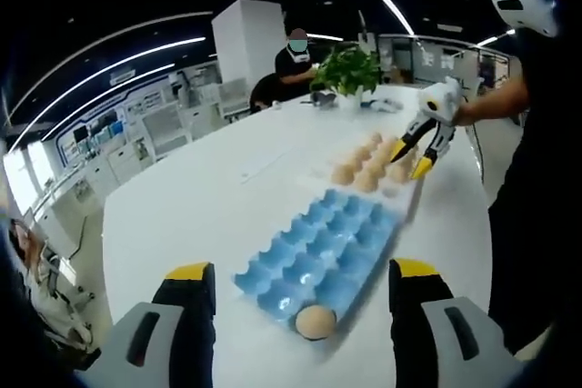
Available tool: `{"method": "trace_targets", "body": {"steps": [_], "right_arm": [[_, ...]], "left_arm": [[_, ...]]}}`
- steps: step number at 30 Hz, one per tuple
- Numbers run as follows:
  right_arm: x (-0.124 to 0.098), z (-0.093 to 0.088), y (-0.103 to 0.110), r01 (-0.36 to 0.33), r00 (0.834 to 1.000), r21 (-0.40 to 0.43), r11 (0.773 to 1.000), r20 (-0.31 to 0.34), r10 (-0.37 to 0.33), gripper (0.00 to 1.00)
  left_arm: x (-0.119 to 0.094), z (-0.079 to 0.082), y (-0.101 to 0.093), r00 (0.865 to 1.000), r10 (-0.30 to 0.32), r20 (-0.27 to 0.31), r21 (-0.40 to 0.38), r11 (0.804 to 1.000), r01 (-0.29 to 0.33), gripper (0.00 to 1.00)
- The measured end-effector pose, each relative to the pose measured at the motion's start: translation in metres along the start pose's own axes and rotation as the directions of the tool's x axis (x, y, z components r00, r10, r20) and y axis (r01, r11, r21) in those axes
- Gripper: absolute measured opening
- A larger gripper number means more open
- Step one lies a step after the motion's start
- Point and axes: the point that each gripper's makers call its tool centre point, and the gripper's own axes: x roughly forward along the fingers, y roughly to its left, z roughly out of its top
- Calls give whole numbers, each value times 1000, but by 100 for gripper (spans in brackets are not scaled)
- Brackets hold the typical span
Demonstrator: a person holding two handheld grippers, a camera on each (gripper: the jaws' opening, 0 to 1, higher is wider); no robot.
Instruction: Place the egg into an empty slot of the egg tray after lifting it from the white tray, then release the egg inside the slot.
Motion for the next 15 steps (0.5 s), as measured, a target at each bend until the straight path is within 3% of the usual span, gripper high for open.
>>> {"method": "trace_targets", "body": {"steps": [4,7,10,15], "right_arm": [[-1,8,1,18,1000,14,1000,24,-18,35],[0,3,-1,42,999,21,999,-7,-42,36],[1,0,-1,45,999,99,994,-10,-44,35],[2,-2,-2,54,998,79,995,-19,-52,35]], "left_arm": [[-5,5,-3,999,-38,15,32,999,37,78],[-6,0,-2,999,-53,1,30,998,53,78],[-7,-2,4,999,-52,3,33,998,52,78],[-6,-2,3,998,-64,2,36,997,64,76]]}}
